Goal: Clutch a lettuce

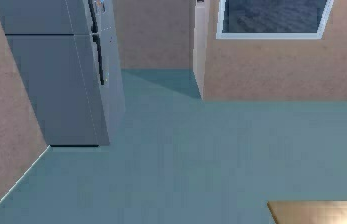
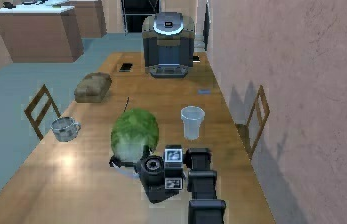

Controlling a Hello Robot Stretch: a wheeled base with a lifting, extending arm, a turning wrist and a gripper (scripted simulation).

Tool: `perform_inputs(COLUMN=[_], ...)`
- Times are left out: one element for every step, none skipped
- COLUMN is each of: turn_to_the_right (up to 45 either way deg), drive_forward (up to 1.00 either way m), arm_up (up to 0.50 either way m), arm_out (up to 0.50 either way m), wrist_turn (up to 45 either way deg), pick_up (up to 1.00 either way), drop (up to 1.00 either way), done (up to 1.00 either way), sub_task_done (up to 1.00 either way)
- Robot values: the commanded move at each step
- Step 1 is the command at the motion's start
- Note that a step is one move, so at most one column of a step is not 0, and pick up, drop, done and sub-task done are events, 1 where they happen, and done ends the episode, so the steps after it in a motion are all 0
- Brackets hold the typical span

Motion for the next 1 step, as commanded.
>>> perform_inputs(turn_to_the_right=[0.0], drive_forward=[0.00], arm_up=[0.00], arm_out=[0.00], wrist_turn=[0.0], pick_up=[0.00], drop=[0.00], done=[1.00], sub_task_done=[0.00])
